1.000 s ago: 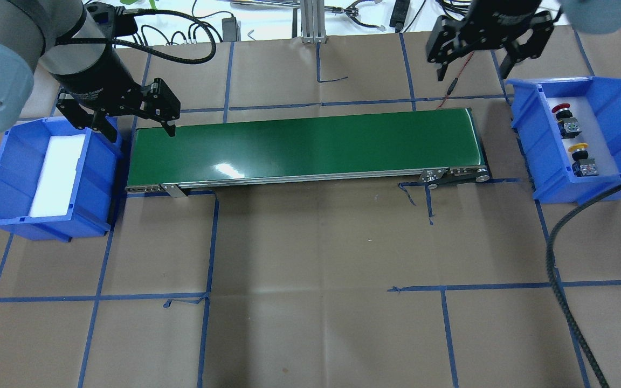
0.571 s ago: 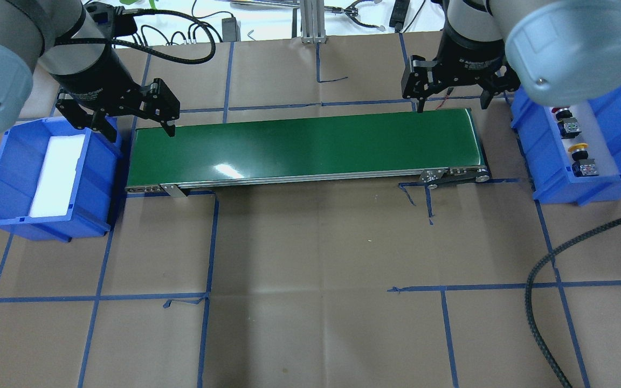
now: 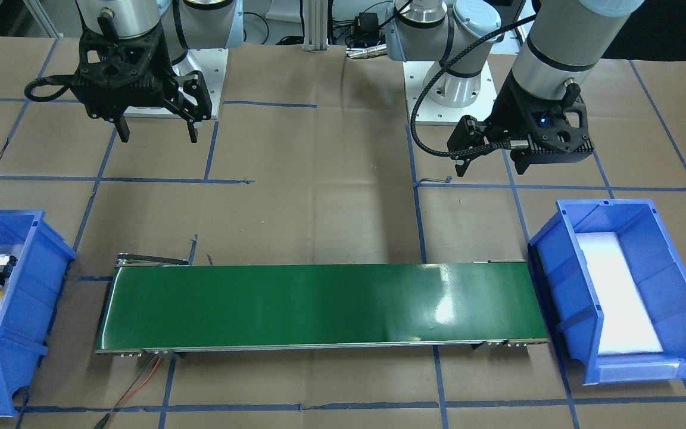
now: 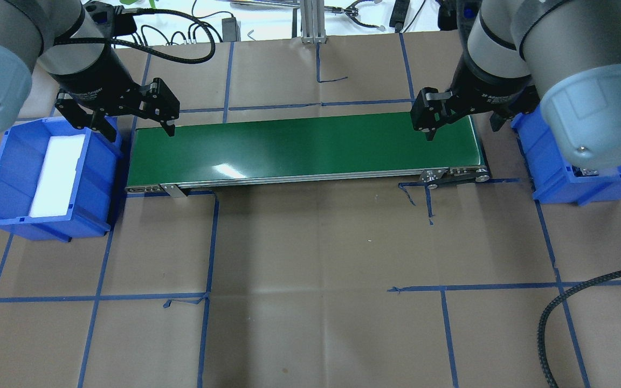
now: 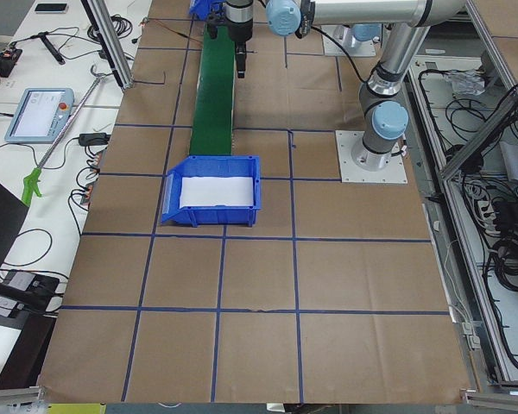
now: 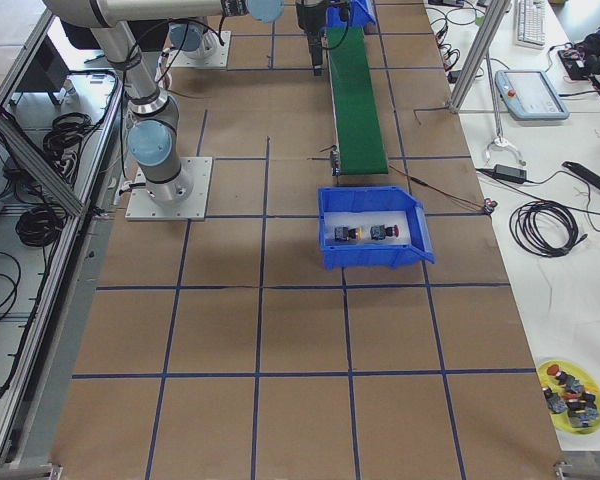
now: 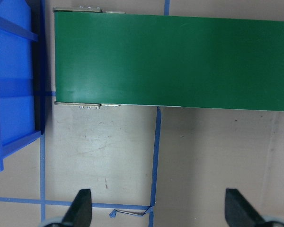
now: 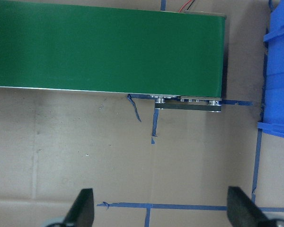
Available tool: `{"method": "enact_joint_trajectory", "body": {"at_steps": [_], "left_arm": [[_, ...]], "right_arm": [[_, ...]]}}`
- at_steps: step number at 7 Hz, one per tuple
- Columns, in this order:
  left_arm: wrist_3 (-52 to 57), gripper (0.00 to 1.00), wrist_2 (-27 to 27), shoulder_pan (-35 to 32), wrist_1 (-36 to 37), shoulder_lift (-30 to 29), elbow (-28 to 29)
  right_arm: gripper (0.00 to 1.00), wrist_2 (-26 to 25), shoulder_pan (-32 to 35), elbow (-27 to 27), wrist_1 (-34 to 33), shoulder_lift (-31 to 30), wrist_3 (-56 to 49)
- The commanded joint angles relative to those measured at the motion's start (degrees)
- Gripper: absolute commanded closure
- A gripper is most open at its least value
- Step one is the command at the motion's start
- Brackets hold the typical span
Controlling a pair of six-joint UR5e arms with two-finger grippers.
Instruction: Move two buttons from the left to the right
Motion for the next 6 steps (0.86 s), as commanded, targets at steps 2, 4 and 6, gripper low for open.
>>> {"method": "enact_joint_trajectory", "body": {"at_steps": [2,4,6], "left_arm": [[0.0,0.00,0.0,0.0,0.0,0.0,0.0],[0.0,0.00,0.0,0.0,0.0,0.0,0.0],[0.0,0.00,0.0,0.0,0.0,0.1,0.0]], "right_arm": [[0.00,0.3,-0.5,2.4,-3.9,-0.6,-1.7],[0.00,-0.1,-0.2,2.2,-3.4,-1.9,-1.1],[0.00,2.5,-0.6,2.5,-2.7,-4.0,-0.7]]}}
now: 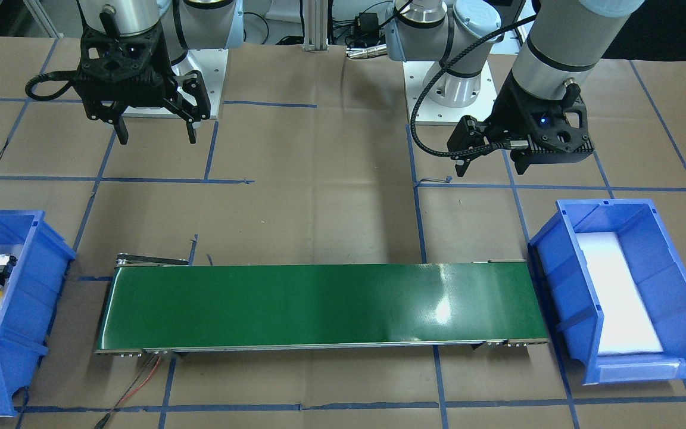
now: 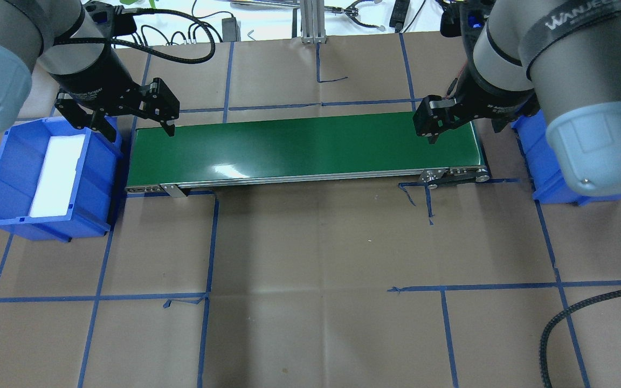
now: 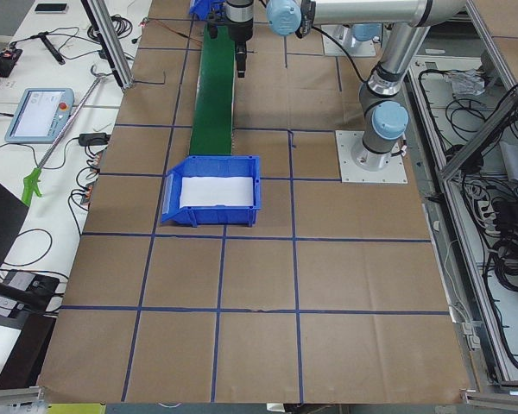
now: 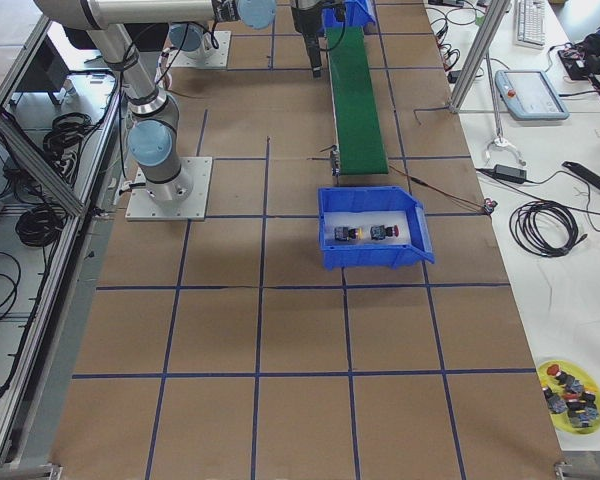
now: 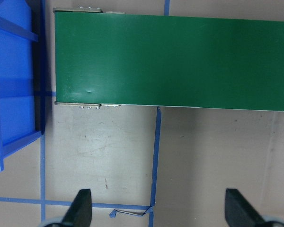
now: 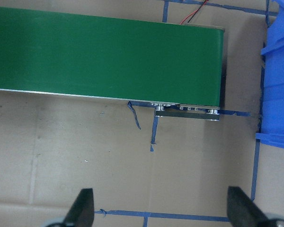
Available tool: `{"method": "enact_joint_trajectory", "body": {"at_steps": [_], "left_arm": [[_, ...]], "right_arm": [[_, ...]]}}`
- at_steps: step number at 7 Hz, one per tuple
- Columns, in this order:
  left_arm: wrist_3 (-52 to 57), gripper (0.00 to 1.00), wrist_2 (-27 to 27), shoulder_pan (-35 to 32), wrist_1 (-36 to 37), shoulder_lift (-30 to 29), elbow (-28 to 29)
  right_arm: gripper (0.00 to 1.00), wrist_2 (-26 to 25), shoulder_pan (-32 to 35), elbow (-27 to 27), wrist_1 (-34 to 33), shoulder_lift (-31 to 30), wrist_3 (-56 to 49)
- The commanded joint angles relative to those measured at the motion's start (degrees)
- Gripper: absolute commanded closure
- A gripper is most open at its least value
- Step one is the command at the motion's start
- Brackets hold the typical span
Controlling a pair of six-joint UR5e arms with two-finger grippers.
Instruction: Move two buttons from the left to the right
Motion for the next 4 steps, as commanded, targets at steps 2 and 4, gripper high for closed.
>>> {"method": "enact_joint_trajectory", "body": {"at_steps": [2,4], "left_arm": [[0.0,0.00,0.0,0.0,0.0,0.1,0.0],[0.0,0.00,0.0,0.0,0.0,0.1,0.0]], "right_arm": [[0.00,3.7,-0.3,0.1,-0.1,-0.7,1.8],[0.00,3.2,-0.3,0.1,0.0,-0.7,1.9]]}}
